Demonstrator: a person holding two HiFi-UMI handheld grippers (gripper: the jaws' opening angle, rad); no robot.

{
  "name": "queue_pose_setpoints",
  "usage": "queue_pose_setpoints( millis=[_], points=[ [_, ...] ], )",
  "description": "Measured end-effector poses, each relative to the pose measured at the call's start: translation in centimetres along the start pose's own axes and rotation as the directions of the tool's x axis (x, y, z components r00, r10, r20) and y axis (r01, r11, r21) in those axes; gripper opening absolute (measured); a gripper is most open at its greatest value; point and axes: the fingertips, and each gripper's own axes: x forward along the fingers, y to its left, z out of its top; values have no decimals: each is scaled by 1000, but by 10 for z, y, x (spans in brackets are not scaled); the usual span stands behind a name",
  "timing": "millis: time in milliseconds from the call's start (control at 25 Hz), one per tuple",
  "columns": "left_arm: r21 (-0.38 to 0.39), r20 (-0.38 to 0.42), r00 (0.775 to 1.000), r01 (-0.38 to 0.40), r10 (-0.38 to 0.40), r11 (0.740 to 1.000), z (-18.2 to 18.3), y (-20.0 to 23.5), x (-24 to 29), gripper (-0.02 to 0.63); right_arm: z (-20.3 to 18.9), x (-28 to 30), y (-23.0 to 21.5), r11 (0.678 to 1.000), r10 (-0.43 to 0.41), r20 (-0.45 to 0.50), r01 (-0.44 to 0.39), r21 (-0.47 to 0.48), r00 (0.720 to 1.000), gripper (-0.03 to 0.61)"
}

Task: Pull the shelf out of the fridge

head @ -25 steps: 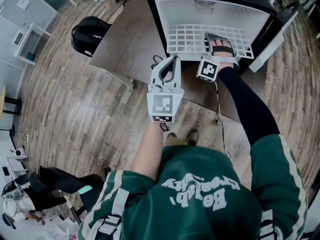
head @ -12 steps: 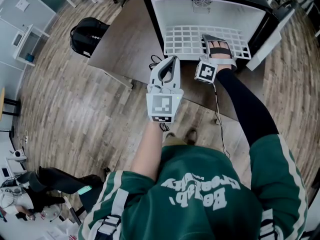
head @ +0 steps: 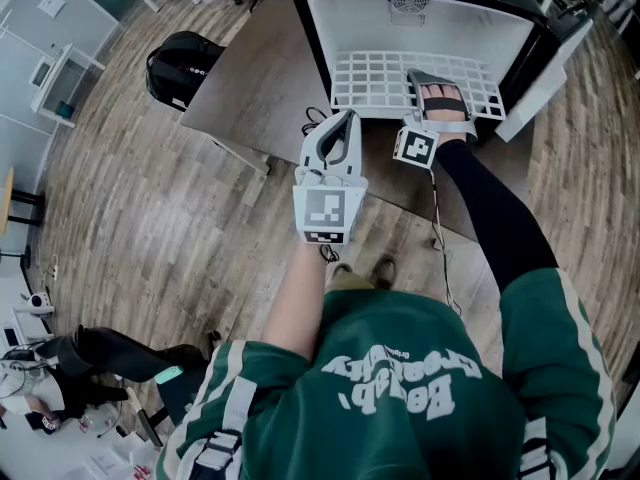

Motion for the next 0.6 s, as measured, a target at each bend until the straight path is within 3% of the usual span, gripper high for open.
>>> queue_pose_setpoints(
  millis=[600],
  points=[
    [-6,14,1000,3,-3,1000,2,-3,-7,17,1,-4,-4,1000,-5,6,4,3,1000,59]
  ],
)
